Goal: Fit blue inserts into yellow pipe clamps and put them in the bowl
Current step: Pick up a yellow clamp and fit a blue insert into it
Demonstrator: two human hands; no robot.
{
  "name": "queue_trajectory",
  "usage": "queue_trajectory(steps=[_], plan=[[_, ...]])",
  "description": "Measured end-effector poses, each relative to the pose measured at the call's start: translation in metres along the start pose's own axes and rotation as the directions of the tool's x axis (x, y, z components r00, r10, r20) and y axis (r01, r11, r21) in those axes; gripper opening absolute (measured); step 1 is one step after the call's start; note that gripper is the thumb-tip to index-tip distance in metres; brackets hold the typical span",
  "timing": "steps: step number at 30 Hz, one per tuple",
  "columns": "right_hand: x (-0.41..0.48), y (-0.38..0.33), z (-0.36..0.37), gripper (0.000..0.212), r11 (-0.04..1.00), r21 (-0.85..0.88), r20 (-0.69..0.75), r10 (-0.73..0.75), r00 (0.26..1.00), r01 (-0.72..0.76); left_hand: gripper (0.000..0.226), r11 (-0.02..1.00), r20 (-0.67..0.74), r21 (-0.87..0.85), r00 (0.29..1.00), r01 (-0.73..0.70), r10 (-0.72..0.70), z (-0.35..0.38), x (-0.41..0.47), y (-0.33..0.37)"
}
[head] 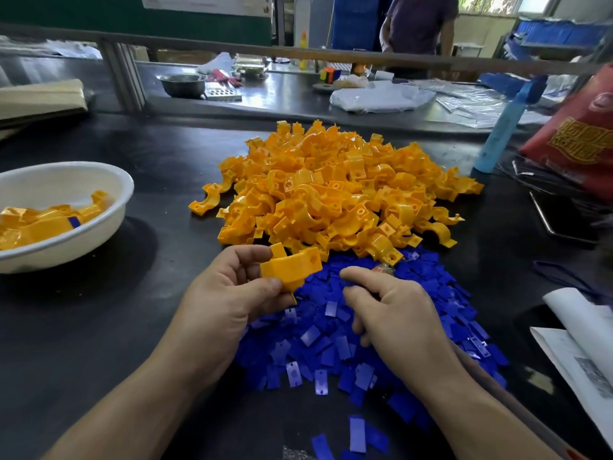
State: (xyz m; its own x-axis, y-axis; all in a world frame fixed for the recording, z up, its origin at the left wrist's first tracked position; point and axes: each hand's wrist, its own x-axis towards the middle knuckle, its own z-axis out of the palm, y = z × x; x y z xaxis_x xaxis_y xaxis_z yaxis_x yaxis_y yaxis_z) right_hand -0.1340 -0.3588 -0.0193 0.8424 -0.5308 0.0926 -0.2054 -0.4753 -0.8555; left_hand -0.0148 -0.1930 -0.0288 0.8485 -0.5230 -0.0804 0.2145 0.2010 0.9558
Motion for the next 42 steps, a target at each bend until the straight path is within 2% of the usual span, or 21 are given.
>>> queue_trajectory(steps=[3,5,7,9,12,14,15,17,20,22,26,30,33,36,42], plan=[[0.001,0.0,0.0,0.029,0.958,0.255,0.043,0.125,0.991,-0.132,0.023,0.999,0.011,0.046,1.0,0.026,-0.026,0.002,-0.002,0.001],[0.001,-0.002,0.001,0.027,0.92,0.358,0.07,0.142,0.987,-0.158,0.016,0.98,0.001,0.198,1.0,0.004,-0.004,0.004,-0.006,0.003],[0.001,-0.004,0.002,0.022,0.879,0.443,0.106,0.145,0.984,-0.178,0.017,0.919,-0.035,0.393,0.999,-0.023,0.04,0.005,-0.009,0.004],[0.001,-0.005,0.002,0.019,0.83,0.521,0.143,0.149,0.978,-0.202,0.013,0.874,-0.067,0.483,0.993,-0.049,0.092,0.007,-0.009,0.003],[0.001,-0.007,0.003,0.017,0.737,0.63,0.19,0.161,0.968,-0.246,0.008,0.898,-0.087,0.435,0.989,-0.071,0.12,0.007,-0.009,0.003],[0.002,-0.008,0.003,0.018,0.687,0.682,0.186,0.169,0.968,-0.251,0.006,0.951,-0.084,0.31,0.995,-0.023,0.051,0.007,-0.008,0.003],[0.002,-0.008,0.004,0.018,0.686,0.689,0.166,0.166,0.972,-0.235,0.003,0.972,-0.073,0.237,0.997,0.014,0.004,0.008,-0.008,0.003],[0.001,-0.008,0.004,0.019,0.707,0.683,0.124,0.136,0.983,-0.184,0.015,0.987,-0.038,0.14,0.997,0.076,-0.071,0.008,-0.008,0.002],[0.0,-0.008,0.005,0.021,0.696,0.708,0.098,0.076,0.992,-0.123,0.029,0.99,0.025,0.069,0.991,0.127,-0.129,0.01,-0.011,0.0],[-0.001,-0.008,0.005,0.017,0.707,0.702,0.067,0.058,0.996,-0.088,0.031,0.99,0.06,0.065,0.989,0.128,-0.132,0.013,-0.014,-0.001],[-0.002,-0.006,0.004,0.011,0.847,0.531,-0.037,0.015,0.999,0.007,0.014,0.991,0.109,0.055,0.986,0.124,-0.129,0.017,-0.015,-0.004],[-0.003,-0.008,0.004,0.022,0.814,0.578,-0.081,-0.017,0.997,0.061,0.011,0.992,0.127,0.055,0.985,0.112,-0.119,0.019,-0.017,-0.003],[-0.005,-0.01,0.004,0.022,0.796,0.593,-0.108,-0.065,0.992,0.117,0.013,0.991,0.126,0.066,0.984,0.12,-0.128,0.019,-0.019,-0.001],[-0.007,-0.012,0.005,0.02,0.828,0.542,-0.092,-0.112,0.989,0.144,0.016,0.987,0.199,0.092,0.969,0.129,-0.145,0.019,-0.021,0.003],[-0.005,-0.011,0.002,0.015,0.816,0.574,-0.012,-0.072,0.997,0.066,0.016,0.987,0.323,0.144,0.939,0.074,-0.117,0.018,-0.024,0.004]])
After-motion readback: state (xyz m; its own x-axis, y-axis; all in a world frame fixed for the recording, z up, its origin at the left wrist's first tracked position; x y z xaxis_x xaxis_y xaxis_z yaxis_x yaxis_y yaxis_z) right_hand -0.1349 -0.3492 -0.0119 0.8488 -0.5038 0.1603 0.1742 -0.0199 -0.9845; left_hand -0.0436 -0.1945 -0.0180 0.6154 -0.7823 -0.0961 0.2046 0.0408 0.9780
